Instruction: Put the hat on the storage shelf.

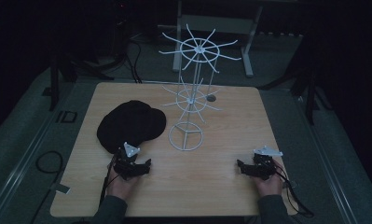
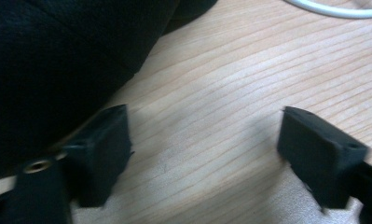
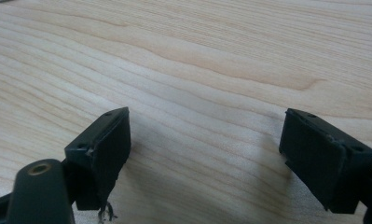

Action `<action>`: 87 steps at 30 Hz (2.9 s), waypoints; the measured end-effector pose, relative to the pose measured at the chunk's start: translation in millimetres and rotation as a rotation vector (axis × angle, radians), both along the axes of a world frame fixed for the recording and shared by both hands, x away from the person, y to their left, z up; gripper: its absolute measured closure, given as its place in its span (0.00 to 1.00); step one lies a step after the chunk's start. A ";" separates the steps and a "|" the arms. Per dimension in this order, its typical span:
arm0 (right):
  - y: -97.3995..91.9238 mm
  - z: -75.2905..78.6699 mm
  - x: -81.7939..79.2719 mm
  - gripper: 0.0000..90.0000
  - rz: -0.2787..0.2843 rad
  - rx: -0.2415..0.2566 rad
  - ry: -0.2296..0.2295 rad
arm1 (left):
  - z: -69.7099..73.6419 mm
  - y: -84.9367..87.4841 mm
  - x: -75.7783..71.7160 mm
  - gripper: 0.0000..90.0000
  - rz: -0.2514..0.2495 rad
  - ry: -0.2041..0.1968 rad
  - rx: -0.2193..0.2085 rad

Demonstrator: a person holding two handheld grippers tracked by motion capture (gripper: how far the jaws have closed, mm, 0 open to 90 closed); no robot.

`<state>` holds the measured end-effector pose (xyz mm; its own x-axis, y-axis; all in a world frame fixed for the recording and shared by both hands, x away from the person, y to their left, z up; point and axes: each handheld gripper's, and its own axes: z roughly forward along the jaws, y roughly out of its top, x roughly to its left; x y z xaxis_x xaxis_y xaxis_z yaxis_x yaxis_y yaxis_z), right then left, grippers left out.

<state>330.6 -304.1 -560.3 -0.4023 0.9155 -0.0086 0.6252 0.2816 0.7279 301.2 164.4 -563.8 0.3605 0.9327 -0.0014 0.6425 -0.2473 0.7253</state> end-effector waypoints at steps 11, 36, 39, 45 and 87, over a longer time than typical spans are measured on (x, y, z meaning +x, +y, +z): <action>0.6 -0.1 0.2 0.15 0.011 -0.003 0.005 | 15.5 2.5 -5.4 0.65 -0.042 0.061 0.108; 0.6 -0.1 0.5 0.15 0.013 -0.003 0.007 | 72.4 20.9 38.1 0.53 -0.248 -0.017 0.179; 0.6 -0.1 0.6 0.15 0.013 -0.003 0.007 | 67.7 19.7 45.6 0.50 -0.251 0.009 0.205; 0.6 -0.1 0.7 0.15 0.014 -0.003 0.007 | 56.8 20.3 58.5 0.47 -0.247 0.053 0.202; 0.6 -0.1 0.7 0.15 0.014 -0.003 0.007 | 67.5 21.7 61.3 0.84 -0.198 0.008 0.236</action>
